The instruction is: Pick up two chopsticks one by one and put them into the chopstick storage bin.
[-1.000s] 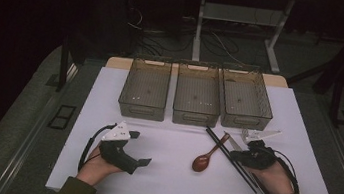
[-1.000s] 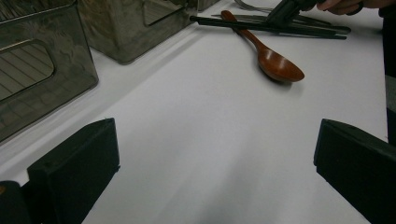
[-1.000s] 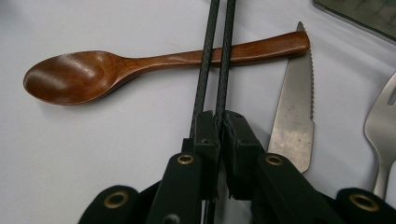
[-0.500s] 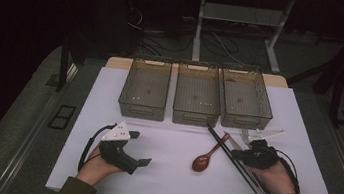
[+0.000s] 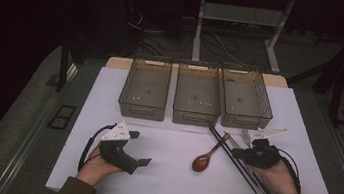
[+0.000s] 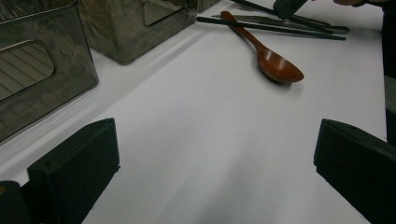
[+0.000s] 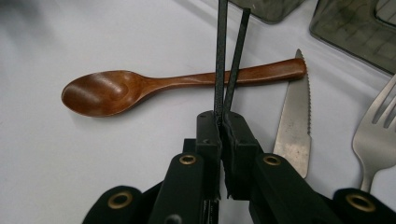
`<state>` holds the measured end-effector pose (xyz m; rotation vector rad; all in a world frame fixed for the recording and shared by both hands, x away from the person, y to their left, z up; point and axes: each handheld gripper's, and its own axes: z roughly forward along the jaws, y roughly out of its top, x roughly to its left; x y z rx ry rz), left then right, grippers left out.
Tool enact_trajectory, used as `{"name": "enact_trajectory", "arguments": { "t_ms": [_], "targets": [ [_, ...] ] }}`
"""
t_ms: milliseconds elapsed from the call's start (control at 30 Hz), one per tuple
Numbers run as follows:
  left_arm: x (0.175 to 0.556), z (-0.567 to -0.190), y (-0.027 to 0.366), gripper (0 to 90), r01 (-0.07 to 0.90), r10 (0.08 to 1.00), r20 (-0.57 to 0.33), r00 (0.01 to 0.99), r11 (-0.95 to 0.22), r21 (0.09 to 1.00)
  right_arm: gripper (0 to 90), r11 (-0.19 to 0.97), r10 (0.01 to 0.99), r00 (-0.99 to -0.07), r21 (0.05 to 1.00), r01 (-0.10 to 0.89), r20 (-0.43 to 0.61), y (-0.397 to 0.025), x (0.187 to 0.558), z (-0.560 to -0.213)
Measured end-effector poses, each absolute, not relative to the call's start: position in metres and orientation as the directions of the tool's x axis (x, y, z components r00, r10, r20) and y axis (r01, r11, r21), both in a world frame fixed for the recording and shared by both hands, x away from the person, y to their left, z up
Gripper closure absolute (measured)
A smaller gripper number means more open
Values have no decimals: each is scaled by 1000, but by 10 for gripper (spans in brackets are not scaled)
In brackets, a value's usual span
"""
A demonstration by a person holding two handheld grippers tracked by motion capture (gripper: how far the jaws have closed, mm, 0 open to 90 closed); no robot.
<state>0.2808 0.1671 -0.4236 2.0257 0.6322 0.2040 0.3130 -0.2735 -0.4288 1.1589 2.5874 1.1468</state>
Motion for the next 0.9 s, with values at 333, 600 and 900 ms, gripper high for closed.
{"name": "enact_trajectory", "arguments": {
  "t_ms": [333,600,900],
  "targets": [
    [281,-423,168,0,351,513,-114,851,-394,849,850,428,659,-721,680,595,216,-272,312,-422],
    [281,-423,168,0,350,512,-113,851,-395,850,851,422,655,-722,684,595,223,-272,312,-418],
    [280,-422,168,0,350,513,-113,851,-394,850,851,420,650,-725,689,591,226,-272,312,-414]
  ]
}}
